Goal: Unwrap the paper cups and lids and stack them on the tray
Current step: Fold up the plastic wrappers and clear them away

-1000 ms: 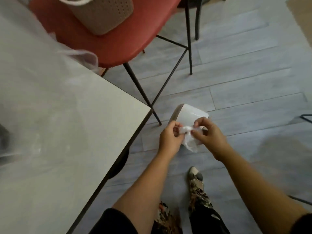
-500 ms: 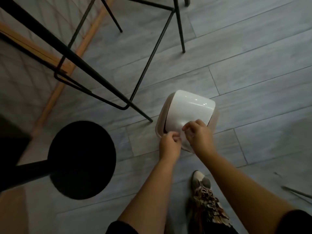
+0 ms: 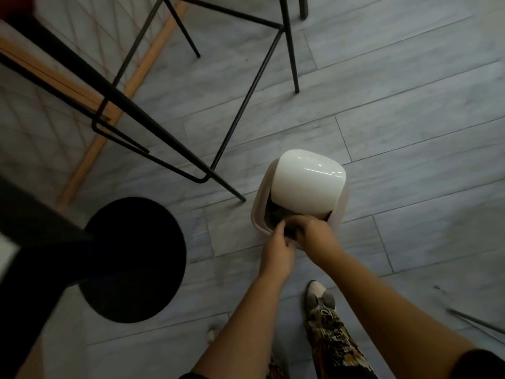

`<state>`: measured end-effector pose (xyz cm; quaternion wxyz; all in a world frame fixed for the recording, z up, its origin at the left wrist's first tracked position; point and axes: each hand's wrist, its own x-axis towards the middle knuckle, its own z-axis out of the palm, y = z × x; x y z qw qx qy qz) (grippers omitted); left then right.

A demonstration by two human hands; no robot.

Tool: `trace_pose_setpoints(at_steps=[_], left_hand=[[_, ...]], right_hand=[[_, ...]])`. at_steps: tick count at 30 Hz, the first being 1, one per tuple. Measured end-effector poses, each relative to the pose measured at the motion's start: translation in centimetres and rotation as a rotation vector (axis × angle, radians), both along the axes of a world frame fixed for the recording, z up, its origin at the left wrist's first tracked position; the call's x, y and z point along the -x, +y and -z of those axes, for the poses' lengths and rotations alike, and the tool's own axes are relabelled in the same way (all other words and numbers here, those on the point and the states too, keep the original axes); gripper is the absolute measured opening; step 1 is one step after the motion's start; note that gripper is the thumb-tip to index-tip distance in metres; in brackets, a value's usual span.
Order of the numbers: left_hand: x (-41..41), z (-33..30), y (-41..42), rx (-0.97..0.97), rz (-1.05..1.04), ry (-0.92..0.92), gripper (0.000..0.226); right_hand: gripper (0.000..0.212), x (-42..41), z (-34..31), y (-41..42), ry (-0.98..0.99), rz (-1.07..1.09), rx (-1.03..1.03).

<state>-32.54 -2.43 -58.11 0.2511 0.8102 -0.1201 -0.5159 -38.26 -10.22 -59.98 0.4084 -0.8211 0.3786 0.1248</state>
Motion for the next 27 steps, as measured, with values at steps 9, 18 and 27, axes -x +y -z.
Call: trace_pose_setpoints(at_steps=[9, 18, 27], left_hand=[[1.5, -18.4, -0.3, 0.264, -0.071, -0.164, 0.044], [0.1, -34.6, 5.8, 0.535, -0.264, -0.361, 0.050], [-5.3, -41.6, 20.8, 0.437, -0.362, -0.822, 0.050]], right_hand=[[0.027, 2.4, -20.0, -0.4, -0.420, 0.170, 0.081], [0.035, -1.6, -36.4, 4.0, -0.707, -0.050, 0.174], [0.033, -10.0, -42.5, 16.5, -0.878, -0.355, 0.011]])
